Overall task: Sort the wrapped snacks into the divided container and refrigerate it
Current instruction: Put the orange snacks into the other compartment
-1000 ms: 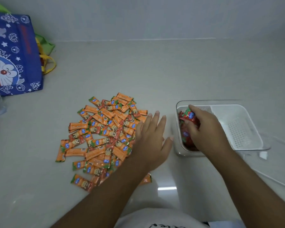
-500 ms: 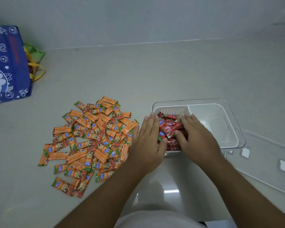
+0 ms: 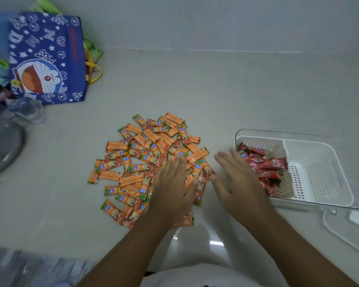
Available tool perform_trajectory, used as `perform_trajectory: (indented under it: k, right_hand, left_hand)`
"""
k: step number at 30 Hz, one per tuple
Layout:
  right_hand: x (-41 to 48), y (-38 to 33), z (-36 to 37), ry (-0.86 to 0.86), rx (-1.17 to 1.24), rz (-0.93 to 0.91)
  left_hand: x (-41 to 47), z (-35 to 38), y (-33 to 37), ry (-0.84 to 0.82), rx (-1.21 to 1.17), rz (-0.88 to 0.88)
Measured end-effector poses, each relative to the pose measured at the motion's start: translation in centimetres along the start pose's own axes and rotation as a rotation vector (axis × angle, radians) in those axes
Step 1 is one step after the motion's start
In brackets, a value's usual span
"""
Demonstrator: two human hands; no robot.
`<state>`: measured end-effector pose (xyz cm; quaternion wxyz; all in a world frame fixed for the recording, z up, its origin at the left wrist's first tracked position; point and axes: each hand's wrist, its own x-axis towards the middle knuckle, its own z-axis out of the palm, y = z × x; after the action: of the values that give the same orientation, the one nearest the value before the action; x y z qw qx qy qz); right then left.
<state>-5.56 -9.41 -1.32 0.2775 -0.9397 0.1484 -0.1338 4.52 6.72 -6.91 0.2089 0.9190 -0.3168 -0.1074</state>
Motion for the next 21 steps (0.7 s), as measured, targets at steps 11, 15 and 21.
perform_trajectory:
  k: [11,15,21]
  right_hand:
    - [4.4,-6.0,11.7,-0.313,-0.045,0.138]
    - [6.5,-7.3,14.4,-0.329,-0.095,0.346]
    - [7.7,-6.8,15.6,-0.324,-0.059,0.419]
  left_hand:
    - [-3.4,-2.6,-11.8,-0.042,0.067,-0.218]
    - [-1.8,-3.0,-12.9,-0.046,0.135,-0.155]
    - [2.1,-2.6,-12.4,-0.109,0.095,-0.185]
